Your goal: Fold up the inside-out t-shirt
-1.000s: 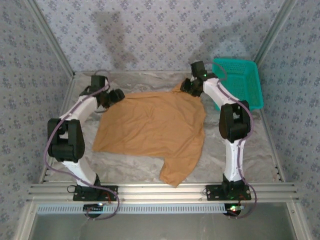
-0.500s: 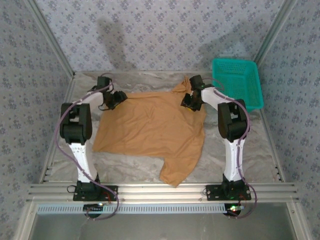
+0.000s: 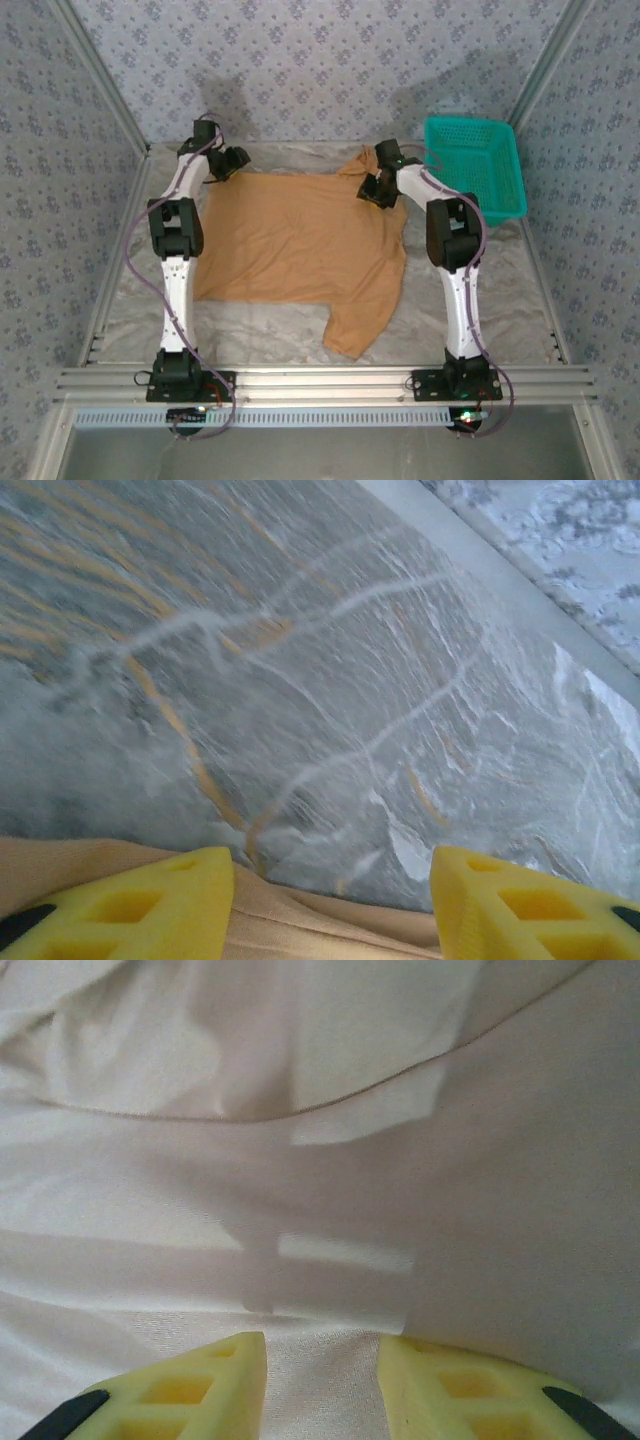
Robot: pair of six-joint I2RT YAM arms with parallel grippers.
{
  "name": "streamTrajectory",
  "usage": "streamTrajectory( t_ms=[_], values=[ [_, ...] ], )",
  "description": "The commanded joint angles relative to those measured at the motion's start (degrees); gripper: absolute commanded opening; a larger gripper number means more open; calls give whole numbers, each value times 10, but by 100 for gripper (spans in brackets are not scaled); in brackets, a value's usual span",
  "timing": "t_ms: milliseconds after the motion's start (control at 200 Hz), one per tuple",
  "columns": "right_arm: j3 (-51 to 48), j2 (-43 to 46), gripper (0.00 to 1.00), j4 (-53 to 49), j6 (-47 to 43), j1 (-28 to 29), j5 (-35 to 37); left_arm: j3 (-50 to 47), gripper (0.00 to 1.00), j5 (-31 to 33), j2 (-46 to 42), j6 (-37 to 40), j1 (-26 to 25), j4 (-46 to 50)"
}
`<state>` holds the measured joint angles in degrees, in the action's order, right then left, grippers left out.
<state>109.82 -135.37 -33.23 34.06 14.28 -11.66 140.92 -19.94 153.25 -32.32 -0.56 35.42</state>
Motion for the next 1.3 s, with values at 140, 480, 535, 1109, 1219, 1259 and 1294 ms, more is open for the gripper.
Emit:
streamTrajectory(
  t_ms=[140,480,535,1109,1219,1259,1294],
  values=[
    [217,-126,41,-103,-34,-16,-32,-72,56,71,-128,80,-9,67],
    [-94,200,51,-109,-86,22,20,-737,54,178,-655,52,-32,-124],
    [-204,280,51,-74,-72,34,27,-784,49,175,-701,34,-32,-79],
    [-719,666,54,-38,103,218,89,-1044,51,217,-870,-58,-20,-36],
    [-730,664,55,-31,131,250,92,-1070,51,211,-854,-65,-20,-56],
    [-730,662,55,-33,142,265,96,-1080,51,206,-849,-69,-20,-67],
    [-731,662,55,-36,150,276,100,-1087,51,202,-845,-72,-19,-75]
  ],
)
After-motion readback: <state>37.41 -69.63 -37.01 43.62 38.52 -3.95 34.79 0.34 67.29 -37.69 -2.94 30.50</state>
